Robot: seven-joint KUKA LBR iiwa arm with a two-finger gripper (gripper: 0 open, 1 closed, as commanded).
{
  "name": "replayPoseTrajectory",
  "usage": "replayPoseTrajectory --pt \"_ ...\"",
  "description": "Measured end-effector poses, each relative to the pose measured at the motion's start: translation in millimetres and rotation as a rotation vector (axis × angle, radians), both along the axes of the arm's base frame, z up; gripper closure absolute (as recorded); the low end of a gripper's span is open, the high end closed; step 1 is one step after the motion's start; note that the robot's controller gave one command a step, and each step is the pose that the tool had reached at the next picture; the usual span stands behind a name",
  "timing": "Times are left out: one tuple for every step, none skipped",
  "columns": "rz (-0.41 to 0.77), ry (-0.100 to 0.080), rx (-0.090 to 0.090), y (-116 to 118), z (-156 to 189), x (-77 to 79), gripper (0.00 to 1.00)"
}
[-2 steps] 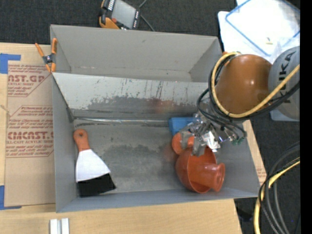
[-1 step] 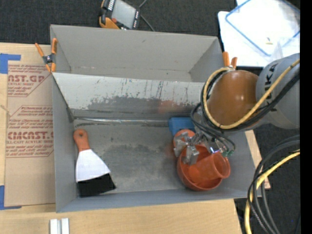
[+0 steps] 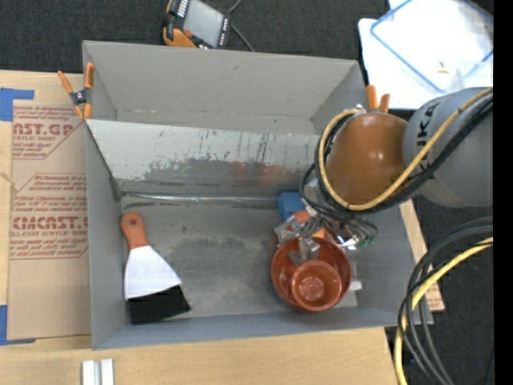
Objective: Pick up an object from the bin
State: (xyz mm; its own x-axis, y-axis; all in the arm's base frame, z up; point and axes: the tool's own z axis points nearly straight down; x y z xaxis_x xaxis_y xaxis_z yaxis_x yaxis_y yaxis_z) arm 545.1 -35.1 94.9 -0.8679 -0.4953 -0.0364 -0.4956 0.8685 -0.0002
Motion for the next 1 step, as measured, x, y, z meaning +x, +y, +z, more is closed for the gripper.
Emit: replayPoseTrajectory --pt "-0.041 -0.005 0.003 -1.7 -1.0 -4.7 1.0"
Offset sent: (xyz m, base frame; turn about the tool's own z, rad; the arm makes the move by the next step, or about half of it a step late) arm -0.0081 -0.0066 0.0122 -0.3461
